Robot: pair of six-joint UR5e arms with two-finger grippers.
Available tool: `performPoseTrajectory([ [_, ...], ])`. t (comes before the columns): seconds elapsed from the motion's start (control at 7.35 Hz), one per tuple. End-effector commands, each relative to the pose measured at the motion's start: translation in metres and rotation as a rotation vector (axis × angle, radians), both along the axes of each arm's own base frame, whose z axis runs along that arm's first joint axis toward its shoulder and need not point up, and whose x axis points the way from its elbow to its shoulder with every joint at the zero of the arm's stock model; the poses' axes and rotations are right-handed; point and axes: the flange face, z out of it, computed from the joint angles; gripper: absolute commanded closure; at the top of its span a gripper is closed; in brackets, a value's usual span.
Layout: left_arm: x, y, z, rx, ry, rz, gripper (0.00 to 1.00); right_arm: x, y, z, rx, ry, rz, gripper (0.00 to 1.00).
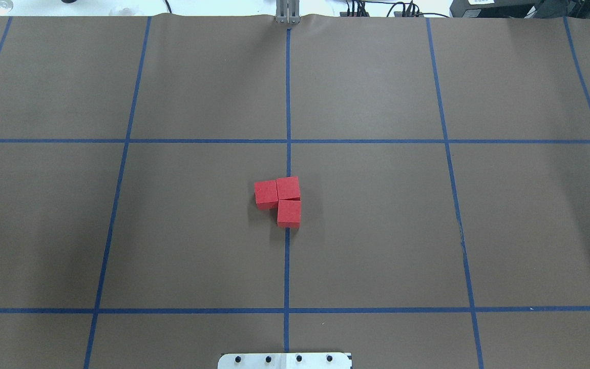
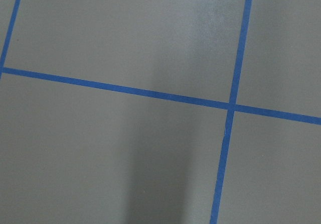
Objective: Form red blocks into L shape at center
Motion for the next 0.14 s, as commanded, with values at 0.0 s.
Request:
performPoseTrajectory([
  [0.0, -0.0005, -0.0005, -0.0027, 0.016, 0.000, 0.000, 0.00, -0.0006, -0.0009, -0.0008, 0.002, 0.002, -0.001, 0.00],
])
